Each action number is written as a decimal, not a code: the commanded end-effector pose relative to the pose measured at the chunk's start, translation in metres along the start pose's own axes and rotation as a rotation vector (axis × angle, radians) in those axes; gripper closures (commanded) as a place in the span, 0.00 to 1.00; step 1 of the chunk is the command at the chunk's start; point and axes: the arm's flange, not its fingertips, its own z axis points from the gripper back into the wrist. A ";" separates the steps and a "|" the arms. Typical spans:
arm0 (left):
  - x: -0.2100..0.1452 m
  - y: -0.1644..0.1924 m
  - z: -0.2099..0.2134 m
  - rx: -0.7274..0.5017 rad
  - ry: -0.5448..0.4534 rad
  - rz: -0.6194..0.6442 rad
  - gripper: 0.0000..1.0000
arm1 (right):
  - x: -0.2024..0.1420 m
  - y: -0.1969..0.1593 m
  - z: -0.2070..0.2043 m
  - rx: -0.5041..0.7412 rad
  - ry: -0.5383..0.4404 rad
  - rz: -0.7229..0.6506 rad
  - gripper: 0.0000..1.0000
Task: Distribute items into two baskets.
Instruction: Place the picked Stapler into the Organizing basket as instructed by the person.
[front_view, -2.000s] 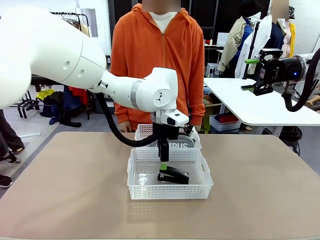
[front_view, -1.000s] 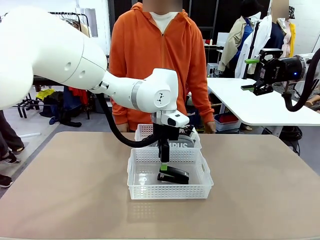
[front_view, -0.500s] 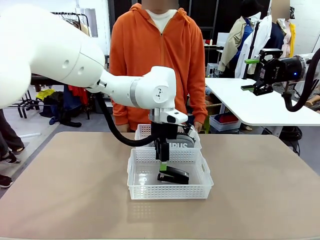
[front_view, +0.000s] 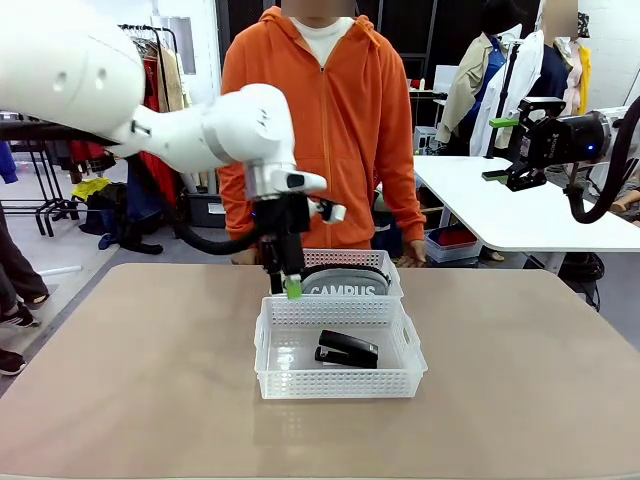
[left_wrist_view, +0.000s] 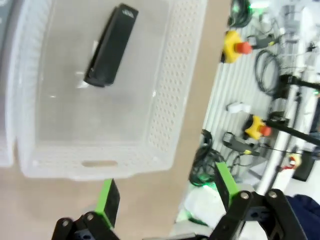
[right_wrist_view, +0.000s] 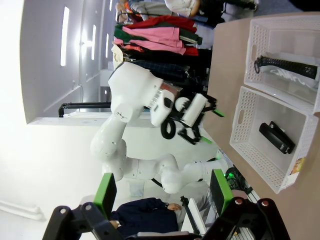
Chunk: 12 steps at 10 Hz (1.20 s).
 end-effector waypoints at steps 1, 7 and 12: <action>-0.036 0.008 0.023 -0.113 -0.133 0.049 0.00 | 0.000 0.003 0.000 0.000 0.001 0.004 0.00; -0.071 0.032 0.056 -0.149 -0.206 0.163 0.00 | 0.000 0.003 0.000 0.000 0.001 0.004 0.00; -0.076 0.032 0.058 -0.169 -0.232 0.257 0.00 | 0.000 0.003 0.000 0.000 0.001 0.004 0.00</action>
